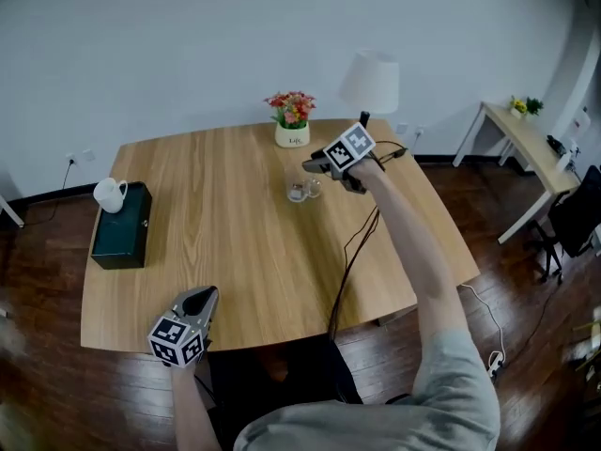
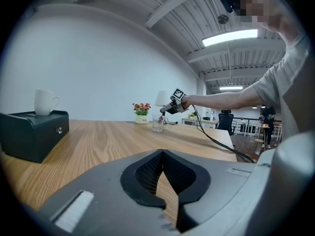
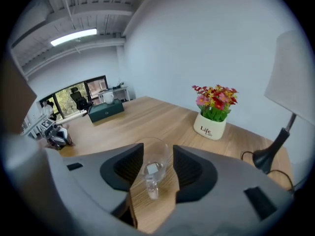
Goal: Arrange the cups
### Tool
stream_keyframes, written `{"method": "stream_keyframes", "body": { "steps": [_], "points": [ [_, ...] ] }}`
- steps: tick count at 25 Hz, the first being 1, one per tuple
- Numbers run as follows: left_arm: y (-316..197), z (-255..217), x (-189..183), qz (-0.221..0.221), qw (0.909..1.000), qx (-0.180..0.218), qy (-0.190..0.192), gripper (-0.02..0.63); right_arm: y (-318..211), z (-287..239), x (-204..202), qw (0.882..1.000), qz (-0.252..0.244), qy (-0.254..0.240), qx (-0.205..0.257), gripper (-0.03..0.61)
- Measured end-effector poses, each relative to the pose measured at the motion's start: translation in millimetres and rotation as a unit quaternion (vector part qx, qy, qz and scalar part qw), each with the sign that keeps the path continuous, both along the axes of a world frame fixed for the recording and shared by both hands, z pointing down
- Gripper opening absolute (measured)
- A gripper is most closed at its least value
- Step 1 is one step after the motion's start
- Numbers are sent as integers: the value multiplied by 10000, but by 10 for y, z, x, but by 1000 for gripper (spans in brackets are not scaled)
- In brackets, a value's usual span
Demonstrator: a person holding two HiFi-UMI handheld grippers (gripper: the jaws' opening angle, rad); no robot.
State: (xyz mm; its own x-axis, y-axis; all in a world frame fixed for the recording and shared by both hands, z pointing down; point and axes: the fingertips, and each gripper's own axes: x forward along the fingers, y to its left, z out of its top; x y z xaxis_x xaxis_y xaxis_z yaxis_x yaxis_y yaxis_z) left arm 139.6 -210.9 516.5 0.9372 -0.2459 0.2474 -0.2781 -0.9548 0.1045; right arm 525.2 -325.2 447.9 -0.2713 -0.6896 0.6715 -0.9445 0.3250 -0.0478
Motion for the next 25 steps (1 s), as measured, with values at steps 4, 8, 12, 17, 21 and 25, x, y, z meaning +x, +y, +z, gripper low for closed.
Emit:
{"method": "stream_keyframes", "body": {
  "steps": [4, 8, 12, 17, 21, 25],
  "points": [
    [9, -24, 10, -15, 10000, 36, 61, 9, -182, 258, 88, 9950, 76, 630, -767, 206],
    [9, -51, 9, 2, 9999, 73, 112, 9, -182, 573, 108, 9861, 24, 685, -1514, 120],
    [-7, -77, 47, 162, 9997, 65, 159, 9, -49, 591, 146, 9817, 186, 494, -1829, 29],
    [-92, -97, -151, -132, 9993, 104, 343, 9, -191, 606, -270, 9769, -56, 626, -2042, 29],
    [81, -114, -14, 13, 9987, 269, 423, 9, -64, 317, -864, 9785, -774, 583, -1822, 28],
    [15, -149, 37, -216, 9981, 104, 566, 9, -195, -46, -1562, 9740, -1616, 326, -1552, 28]
  ]
}}
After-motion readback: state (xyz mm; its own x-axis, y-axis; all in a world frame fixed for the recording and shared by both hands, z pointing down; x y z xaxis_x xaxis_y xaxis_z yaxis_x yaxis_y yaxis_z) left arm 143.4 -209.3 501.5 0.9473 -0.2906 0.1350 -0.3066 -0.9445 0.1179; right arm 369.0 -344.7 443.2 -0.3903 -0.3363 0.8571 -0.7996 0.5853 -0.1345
